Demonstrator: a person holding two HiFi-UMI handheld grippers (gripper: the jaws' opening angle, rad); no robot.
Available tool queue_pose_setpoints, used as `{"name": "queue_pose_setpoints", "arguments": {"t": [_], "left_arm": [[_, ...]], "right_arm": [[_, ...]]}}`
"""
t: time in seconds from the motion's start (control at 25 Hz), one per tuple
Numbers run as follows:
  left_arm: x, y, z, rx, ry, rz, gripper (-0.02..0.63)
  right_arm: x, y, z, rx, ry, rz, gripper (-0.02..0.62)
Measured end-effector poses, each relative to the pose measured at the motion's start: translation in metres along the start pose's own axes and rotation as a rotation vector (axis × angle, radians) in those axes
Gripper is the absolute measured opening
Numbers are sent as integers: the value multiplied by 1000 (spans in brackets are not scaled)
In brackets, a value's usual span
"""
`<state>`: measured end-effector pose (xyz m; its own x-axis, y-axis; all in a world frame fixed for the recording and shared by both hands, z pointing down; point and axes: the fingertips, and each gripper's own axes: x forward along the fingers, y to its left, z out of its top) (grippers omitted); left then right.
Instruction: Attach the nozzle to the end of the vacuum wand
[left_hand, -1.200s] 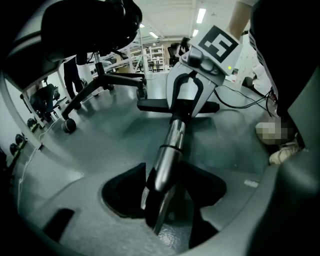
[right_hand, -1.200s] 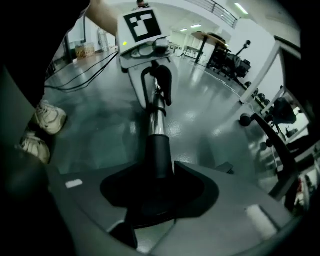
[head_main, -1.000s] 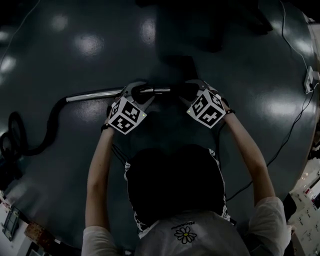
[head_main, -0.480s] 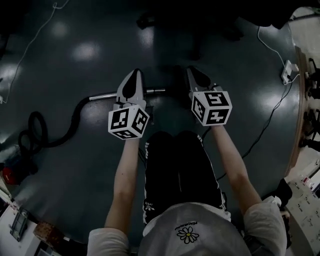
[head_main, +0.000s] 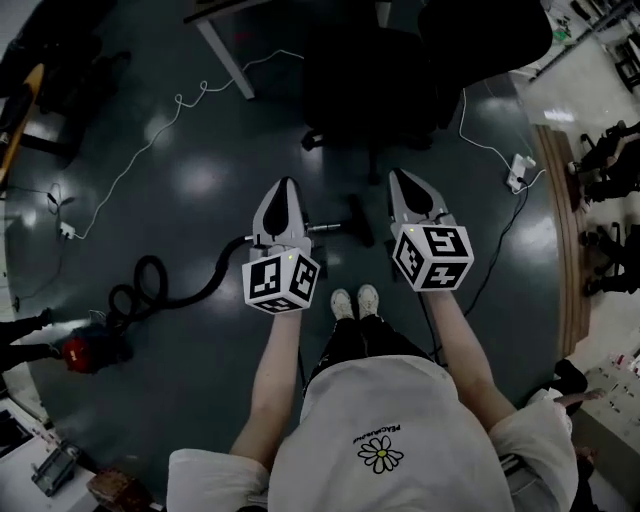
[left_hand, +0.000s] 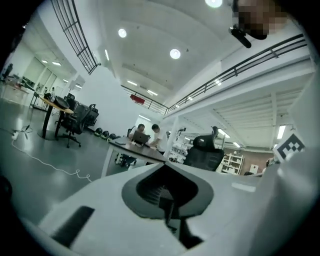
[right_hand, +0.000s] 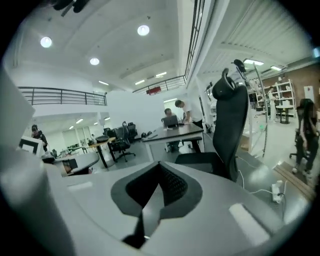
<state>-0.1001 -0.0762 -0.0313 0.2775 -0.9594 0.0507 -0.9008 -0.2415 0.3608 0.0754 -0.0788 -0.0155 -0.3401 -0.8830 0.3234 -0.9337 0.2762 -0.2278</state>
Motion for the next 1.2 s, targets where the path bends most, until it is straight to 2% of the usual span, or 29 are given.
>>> {"name": "queue_pose_setpoints", "arguments": {"t": [0.12, 0.28, 0.52, 0.64, 0.92, 1.2], "left_arm": [[-25, -30, 54, 28, -96, -46, 3], [-47, -67, 87, 81, -168, -102, 3], [-74, -104, 97, 245, -190, -144, 3], [-82, -113, 99, 296, -200, -150, 3], [-88, -122, 106, 319, -216, -152, 3], [-87, -111, 117, 321, -226, -141, 3]], "right_arm": [[-40, 30, 49, -24, -120, 37, 8], [-78, 50, 76, -44, -201, 67, 7], [-109, 57, 73, -53, -229, 72, 8], [-116, 61, 76, -65, -239, 89, 6], [-121, 76, 91, -102, -256, 132, 7], [-115, 91, 95, -137, -261, 143, 6]]}}
